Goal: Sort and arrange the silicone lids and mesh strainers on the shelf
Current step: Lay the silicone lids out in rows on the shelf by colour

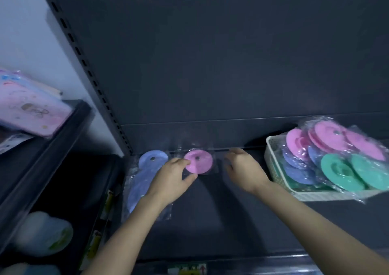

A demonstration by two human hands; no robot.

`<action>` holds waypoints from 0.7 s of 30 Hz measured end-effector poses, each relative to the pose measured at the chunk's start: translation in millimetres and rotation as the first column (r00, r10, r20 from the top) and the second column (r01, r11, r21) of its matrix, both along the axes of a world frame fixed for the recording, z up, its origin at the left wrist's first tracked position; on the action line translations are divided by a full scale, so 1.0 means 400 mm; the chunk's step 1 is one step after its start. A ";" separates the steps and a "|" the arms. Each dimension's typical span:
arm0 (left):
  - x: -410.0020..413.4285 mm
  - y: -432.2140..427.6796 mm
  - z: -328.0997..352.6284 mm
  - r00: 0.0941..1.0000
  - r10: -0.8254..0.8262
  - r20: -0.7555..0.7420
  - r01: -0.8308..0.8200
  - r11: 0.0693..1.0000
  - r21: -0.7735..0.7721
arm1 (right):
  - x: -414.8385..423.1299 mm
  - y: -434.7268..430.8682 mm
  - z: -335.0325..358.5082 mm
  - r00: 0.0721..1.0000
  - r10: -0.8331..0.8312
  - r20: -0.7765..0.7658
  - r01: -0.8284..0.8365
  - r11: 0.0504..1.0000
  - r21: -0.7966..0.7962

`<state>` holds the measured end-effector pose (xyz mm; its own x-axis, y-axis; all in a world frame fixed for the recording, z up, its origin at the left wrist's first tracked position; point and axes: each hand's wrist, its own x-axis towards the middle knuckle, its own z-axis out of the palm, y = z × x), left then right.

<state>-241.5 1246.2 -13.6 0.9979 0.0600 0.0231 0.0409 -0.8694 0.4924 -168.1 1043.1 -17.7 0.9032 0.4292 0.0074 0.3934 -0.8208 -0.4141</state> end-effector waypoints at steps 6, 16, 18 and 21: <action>0.073 -0.148 0.054 0.989 -0.145 0.039 0.145 0.989 0.005 | -0.004 -0.141 0.067 0.988 -0.094 0.120 0.094 0.996 0.006; 0.158 -0.428 0.098 0.926 -0.375 0.048 0.376 0.926 -0.027 | 0.017 -0.438 0.130 0.889 -0.354 0.290 0.347 0.935 0.077; 0.168 -0.482 0.097 0.908 -0.415 0.059 0.416 0.909 -0.022 | 0.028 -0.501 0.121 0.858 -0.414 0.303 0.414 0.908 0.065; 0.181 -0.554 0.094 0.880 -0.472 0.046 0.473 0.880 -0.032 | 0.042 -0.583 0.095 0.824 -0.498 0.270 0.512 0.859 0.020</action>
